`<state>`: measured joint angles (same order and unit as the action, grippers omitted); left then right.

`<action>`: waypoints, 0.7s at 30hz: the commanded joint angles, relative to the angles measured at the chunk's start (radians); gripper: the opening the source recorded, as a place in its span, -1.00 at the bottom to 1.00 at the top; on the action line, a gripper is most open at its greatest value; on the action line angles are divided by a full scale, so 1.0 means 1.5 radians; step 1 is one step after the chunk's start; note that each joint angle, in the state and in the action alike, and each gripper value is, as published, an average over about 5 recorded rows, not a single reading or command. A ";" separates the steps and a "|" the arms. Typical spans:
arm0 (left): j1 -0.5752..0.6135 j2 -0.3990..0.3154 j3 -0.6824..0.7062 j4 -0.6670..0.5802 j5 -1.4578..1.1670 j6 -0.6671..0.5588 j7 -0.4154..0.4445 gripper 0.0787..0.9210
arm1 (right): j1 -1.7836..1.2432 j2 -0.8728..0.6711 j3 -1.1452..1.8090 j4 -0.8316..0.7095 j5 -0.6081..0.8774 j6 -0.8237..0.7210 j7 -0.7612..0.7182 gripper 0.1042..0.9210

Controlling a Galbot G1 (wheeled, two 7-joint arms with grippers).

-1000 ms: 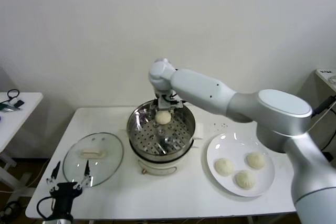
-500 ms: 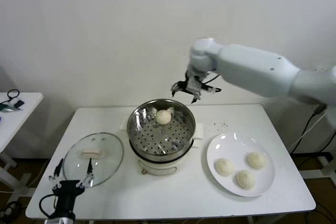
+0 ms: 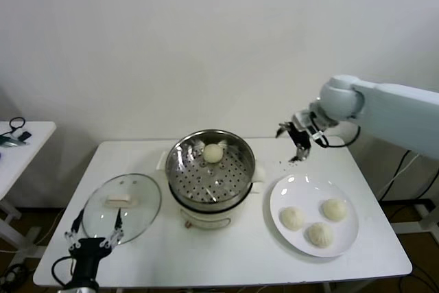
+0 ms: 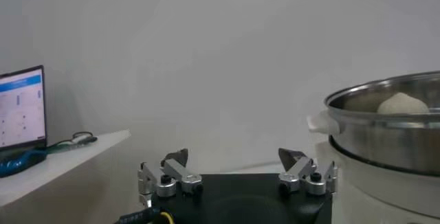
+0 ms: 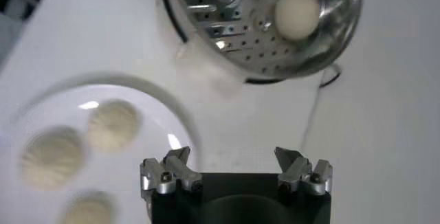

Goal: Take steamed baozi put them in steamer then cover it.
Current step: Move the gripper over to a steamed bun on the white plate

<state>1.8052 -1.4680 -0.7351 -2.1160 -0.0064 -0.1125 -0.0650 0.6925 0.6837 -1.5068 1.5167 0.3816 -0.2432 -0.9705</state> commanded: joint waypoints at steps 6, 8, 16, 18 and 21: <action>0.022 0.000 -0.003 0.001 -0.006 -0.009 -0.001 0.77 | -0.184 -0.061 0.032 0.030 -0.012 -0.128 -0.019 0.76; 0.023 0.000 -0.003 0.002 -0.006 -0.009 -0.002 0.77 | -0.204 -0.047 0.043 0.013 -0.019 -0.128 -0.011 0.76; 0.023 -0.005 -0.003 0.003 -0.006 -0.006 -0.005 0.77 | -0.262 -0.009 0.083 -0.044 -0.039 -0.125 -0.003 0.76; 0.023 -0.006 -0.003 0.004 -0.005 -0.006 -0.005 0.77 | -0.272 -0.001 0.091 -0.056 -0.041 -0.125 -0.001 0.76; 0.022 -0.006 -0.003 0.006 -0.004 -0.006 -0.005 0.77 | -0.287 0.014 0.099 -0.072 -0.049 -0.120 0.003 0.76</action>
<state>1.8355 -1.4758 -0.7401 -2.1103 -0.0135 -0.1216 -0.0723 0.3671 0.6728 -1.4076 1.4664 0.3351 -0.3994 -0.9707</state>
